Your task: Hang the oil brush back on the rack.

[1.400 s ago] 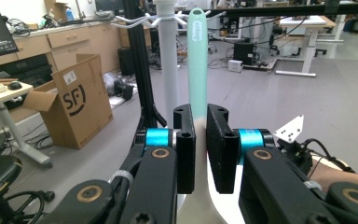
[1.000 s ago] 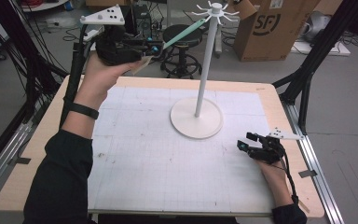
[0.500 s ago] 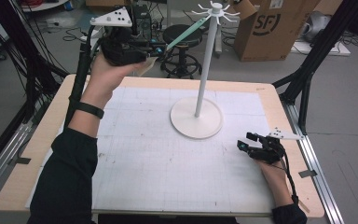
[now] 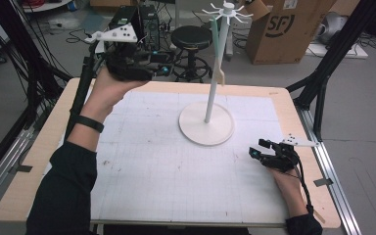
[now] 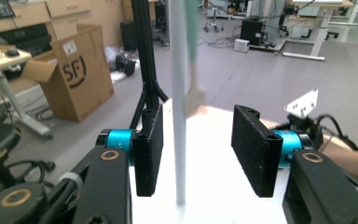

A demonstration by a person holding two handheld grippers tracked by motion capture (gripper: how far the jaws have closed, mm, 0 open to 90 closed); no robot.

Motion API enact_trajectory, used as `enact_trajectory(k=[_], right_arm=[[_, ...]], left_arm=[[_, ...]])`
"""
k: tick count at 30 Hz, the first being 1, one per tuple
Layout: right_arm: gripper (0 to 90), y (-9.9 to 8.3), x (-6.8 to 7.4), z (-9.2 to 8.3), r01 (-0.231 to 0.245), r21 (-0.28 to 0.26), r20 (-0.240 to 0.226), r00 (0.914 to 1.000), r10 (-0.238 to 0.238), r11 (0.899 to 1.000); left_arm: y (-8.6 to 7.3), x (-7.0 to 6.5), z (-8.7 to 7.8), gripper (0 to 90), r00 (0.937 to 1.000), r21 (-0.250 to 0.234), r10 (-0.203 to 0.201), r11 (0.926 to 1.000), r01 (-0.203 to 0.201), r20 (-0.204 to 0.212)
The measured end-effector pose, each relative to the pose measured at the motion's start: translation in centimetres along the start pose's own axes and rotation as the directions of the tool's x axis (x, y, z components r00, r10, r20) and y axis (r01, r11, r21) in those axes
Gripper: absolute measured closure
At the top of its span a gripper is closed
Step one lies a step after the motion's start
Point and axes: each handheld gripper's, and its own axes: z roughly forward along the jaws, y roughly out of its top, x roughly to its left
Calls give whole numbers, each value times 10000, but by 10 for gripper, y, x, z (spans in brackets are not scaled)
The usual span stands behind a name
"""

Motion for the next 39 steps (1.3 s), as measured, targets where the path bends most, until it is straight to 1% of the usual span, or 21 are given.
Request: enact_trajectory(k=[2,3,5,7,9,10,11,12,13,14,15,17,22,25,27,29,30,32,34,37,39], right_arm=[[284,0,0,0,8,-1,10,10000,-8,10000],[285,0,0,0,14,-1,11,10000,-14,10000],[284,0,0,0,2,19,26,10000,-2,10000],[284,0,0,0,33,27,38,10000,-33,10000],[285,0,0,1,72,44,80,9999,-72,10000],[284,0,1,1,14,93,69,10000,-15,10000],[284,0,1,1,51,105,79,10000,-52,9999],[285,0,1,1,51,103,90,9999,-52,9999],[285,0,0,1,75,72,97,9999,-76,9999],[285,0,1,1,32,95,93,10000,-33,9999],[285,0,1,1,30,96,96,9999,-31,9999],[284,0,1,2,51,127,117,9999,-53,9999],[284,-1,1,2,101,165,124,9999,-103,9998],[284,-1,1,2,65,169,105,9999,-67,9998],[284,-1,1,2,119,150,121,9999,-121,9998],[285,-1,1,2,134,156,141,9998,-136,9998],[284,-1,1,2,96,178,135,9999,-99,9998],[285,-1,1,2,104,186,132,9999,-106,9998],[284,-1,1,2,101,186,124,9999,-104,9998],[284,-1,1,2,105,208,99,9999,-108,9997],[284,-1,1,2,105,218,115,9999,-108,9997]], left_arm=[[-15,2,-9,414,9993,167,55,9998,-49,-360],[-26,3,-15,394,9990,136,3,9999,3,-447],[-43,6,-27,360,9988,97,-200,9997,204,-436],[-61,9,-39,313,9985,123,-270,9995,276,-485],[-79,10,-49,264,9987,260,-338,9991,348,-389],[-87,10,-55,242,9986,386,-292,9988,309,-430],[-95,10,-59,236,9985,456,-213,9987,236,-495],[-103,9,-64,226,9985,509,-246,9983,271,-494],[-111,9,-69,218,9986,582,-193,9981,221,-496],[-118,8,-73,213,9982,707,-146,9973,187,-579],[-126,8,-77,209,9980,733,-120,9972,165,-618],[-140,8,-84,209,9973,735,-249,9968,300,-693],[-172,7,-100,210,9951,752,-378,9962,447,-908],[-189,8,-106,210,9929,905,-449,9944,550,-1098],[-198,7,-108,210,9911,1111,-355,9926,499,-1280],[-206,5,-109,207,9918,1236,-245,9915,401,-1254],[-208,4,-109,205,9925,1247,-286,9912,434,-1185],[-216,3,-109,203,9934,1424,-358,9885,512,-1089],[-224,3,-109,199,9925,1346,-360,9895,518,-1168],[-234,3,-112,200,9906,1261,-601,9891,757,-1233],[-240,3,-113,199,9894,1165,-679,9897,830,-1281]])
